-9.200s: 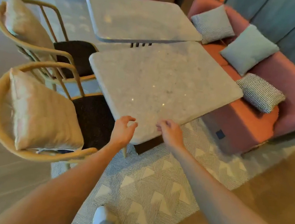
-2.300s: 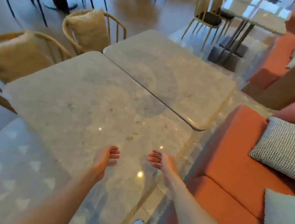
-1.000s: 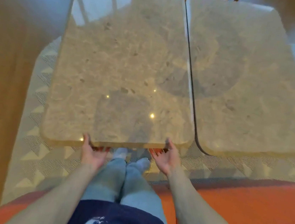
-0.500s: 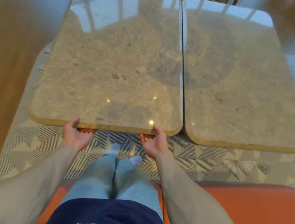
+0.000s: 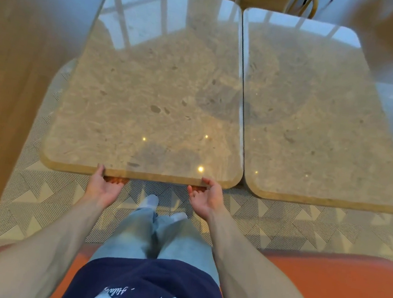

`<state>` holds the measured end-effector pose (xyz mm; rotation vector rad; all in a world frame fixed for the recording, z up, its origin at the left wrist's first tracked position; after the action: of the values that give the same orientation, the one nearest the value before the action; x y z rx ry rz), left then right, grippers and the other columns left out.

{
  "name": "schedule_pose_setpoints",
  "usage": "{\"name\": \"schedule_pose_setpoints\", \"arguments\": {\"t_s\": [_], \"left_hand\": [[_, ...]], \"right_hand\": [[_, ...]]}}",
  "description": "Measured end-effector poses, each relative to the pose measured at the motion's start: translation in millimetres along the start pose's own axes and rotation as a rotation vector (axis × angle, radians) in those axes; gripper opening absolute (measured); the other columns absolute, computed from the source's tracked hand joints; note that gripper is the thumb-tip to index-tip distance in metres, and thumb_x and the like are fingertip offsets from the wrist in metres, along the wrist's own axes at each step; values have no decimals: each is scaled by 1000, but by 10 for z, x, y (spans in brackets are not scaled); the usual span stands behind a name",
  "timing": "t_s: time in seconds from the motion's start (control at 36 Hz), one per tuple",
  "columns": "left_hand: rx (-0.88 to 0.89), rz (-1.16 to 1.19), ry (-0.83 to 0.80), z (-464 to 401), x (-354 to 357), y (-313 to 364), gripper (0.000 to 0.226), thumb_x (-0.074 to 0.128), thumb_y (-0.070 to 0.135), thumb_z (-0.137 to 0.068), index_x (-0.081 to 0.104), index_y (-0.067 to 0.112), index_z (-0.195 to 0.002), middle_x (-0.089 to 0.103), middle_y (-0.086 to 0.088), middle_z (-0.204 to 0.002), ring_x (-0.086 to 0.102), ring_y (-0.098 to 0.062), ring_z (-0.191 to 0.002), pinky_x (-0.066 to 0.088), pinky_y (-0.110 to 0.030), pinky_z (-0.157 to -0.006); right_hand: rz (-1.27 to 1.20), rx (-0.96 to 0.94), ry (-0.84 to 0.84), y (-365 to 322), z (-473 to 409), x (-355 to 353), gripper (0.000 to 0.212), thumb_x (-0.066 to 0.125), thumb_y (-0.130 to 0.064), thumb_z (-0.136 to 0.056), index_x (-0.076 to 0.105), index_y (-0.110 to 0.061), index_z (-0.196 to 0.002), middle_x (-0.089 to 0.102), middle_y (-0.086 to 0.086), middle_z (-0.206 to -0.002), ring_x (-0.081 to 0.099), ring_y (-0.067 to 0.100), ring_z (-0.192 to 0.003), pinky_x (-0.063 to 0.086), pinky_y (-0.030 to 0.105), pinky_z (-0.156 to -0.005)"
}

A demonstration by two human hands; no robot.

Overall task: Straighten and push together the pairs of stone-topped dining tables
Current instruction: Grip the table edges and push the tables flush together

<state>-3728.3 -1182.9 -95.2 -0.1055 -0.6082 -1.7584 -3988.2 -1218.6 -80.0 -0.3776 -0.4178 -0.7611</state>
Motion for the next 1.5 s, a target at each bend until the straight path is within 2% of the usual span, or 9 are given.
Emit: {"name": "schedule_pose_setpoints", "arguments": {"t_s": [0.72, 0.97, 1.03, 1.08, 1.14, 1.19, 1.28, 1.39, 1.5], "left_hand": [[-72, -11, 33, 160, -258, -106, 53, 44, 39, -105, 42, 5, -145, 55, -19, -141, 53, -34, -130, 37, -49, -114], [-165, -179, 90, 127, -280, -20, 53, 39, 38, -106, 38, 2, -144, 54, -23, -139, 52, -35, -130, 37, -47, -115], [-202, -447, 106, 151, -274, 44, 45, 37, 36, -107, 45, 0, -132, 59, -29, -126, 57, -40, -122, 48, -46, -105], [-222, -860, 132, 154, -271, 232, 33, 39, 30, -106, 51, -1, -102, 68, -31, -89, 71, -42, -87, 63, -44, -69], [-236, -1185, 80, 112, -52, 403, 30, 43, 22, -100, 54, 1, -81, 63, -19, -53, 64, -30, -44, 58, -39, -43], [-124, -1406, 42, 24, 356, 535, 37, 46, 21, -100, 60, -2, -74, 62, -15, -47, 59, -23, -35, 55, -32, -45], [51, -1495, -159, 1, 1337, 421, 41, 42, 21, -103, 62, -2, -75, 67, -14, -52, 63, -19, -38, 52, -24, -38], [140, -1481, -610, 339, 2682, -172, 29, 41, 14, -103, 66, 0, -96, 72, -16, -81, 71, -17, -56, 57, -26, -50], [196, -1381, -961, 984, 3578, -810, 26, 43, 12, -103, 68, 9, -96, 73, -10, -91, 73, -16, -69, 58, -26, -62]], "right_hand": [[28, -37, 20, 144, 237, -188, 33, 46, -12, -98, 49, -2, -129, 54, 14, -127, 51, 26, -119, 37, 33, -110], [145, -24, 89, 130, 210, -154, 21, 42, -10, -102, 49, -1, -119, 59, 12, -104, 55, 21, -98, 43, 32, -100], [251, -45, 131, 104, 200, -137, 16, 41, -9, -103, 49, -2, -114, 56, 14, -103, 55, 23, -98, 42, 37, -108], [550, -28, 206, 55, 268, -129, 13, 42, -9, -102, 54, -5, -100, 59, 13, -92, 60, 21, -80, 57, 38, -86], [894, 12, 237, -51, 375, -114, 17, 45, -8, -98, 54, -10, -83, 58, 9, -76, 56, 17, -57, 50, 31, -53], [1007, 45, 241, -201, 508, -102, 22, 46, -10, -97, 53, -14, -77, 58, 6, -69, 55, 17, -55, 43, 27, -52], [833, -116, 263, -629, 590, 51, 23, 41, -9, -99, 57, -10, -83, 59, 7, -68, 56, 18, -57, 41, 26, -52], [504, -419, 340, -1241, 807, 306, 35, 33, -10, -104, 64, 6, -109, 69, 14, -79, 68, 18, -63, 53, 22, -58], [262, -704, 286, -1773, 1282, 563, 41, 35, -20, -105, 67, 6, -102, 74, 11, -75, 72, 18, -65, 55, 24, -62]]}}
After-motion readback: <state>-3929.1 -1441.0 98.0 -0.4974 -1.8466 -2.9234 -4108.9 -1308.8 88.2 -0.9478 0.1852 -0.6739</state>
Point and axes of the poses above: each hand's wrist, its own z-axis away from the middle knuckle, its own x-axis out of the palm, y = z × x, the point moved 8 cm from there along -z, towards the middle knuckle
